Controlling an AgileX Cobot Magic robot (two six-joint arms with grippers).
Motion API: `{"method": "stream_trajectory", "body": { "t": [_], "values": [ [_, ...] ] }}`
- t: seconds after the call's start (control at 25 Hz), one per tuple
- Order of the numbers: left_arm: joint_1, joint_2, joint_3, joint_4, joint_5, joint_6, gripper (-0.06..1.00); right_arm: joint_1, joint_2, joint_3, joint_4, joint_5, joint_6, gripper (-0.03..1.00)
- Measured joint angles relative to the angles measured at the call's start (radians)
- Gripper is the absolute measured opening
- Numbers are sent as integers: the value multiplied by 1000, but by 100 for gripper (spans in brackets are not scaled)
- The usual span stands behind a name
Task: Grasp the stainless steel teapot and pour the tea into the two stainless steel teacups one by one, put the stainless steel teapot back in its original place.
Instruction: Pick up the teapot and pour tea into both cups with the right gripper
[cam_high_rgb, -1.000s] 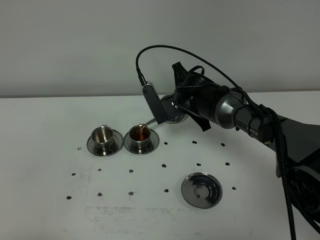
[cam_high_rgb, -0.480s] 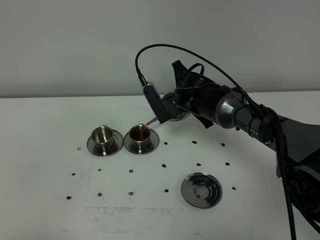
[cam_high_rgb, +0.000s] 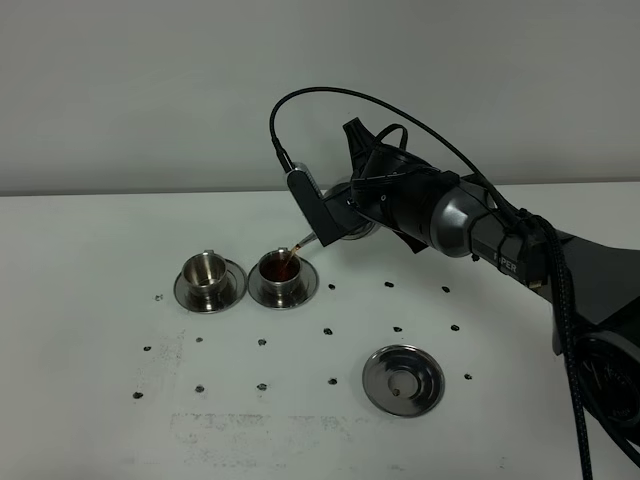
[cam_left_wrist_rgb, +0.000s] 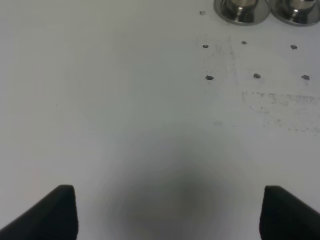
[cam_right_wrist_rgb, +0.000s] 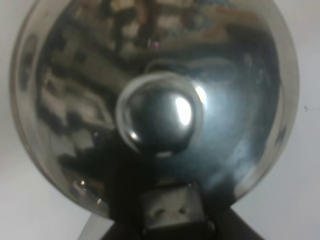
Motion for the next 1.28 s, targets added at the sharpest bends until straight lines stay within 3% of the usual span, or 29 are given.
{"method": "stream_trajectory", "body": {
  "t": [0.28,0.84,1.08,1.28],
  "values": [
    [0,0,0,0,0,0,72,0,0,0,13,-4,0,17],
    [0,0,0,0,0,0,72,-1,-1,0,206,53,28,17],
    [0,0,0,0,0,0,72,-23,-42,0,322,77,33,17],
    [0,0,0,0,0,0,72,-42,-92,0,442,131,105,17]
  ]
}}
